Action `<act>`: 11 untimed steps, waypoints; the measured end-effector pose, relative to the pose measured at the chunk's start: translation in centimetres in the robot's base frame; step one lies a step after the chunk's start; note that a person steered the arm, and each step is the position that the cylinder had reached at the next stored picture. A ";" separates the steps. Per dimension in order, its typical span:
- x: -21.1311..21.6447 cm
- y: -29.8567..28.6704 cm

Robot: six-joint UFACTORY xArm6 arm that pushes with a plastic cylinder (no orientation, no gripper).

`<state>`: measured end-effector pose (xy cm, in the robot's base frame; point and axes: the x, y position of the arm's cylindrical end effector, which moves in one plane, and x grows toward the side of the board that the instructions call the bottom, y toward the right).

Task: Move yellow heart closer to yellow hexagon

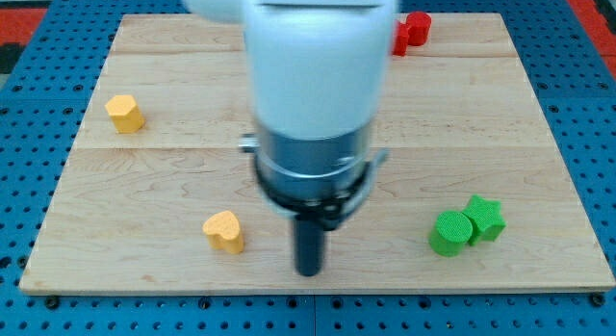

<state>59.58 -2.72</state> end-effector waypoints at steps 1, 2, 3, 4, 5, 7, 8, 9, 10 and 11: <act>-4.5 -5.6; -6.9 -12.8; -4.6 -7.0; -1.1 -10.3; -3.4 -15.0; -8.4 -15.4; -8.3 -18.2; -8.7 -21.5; -8.0 -21.9; -14.1 -21.8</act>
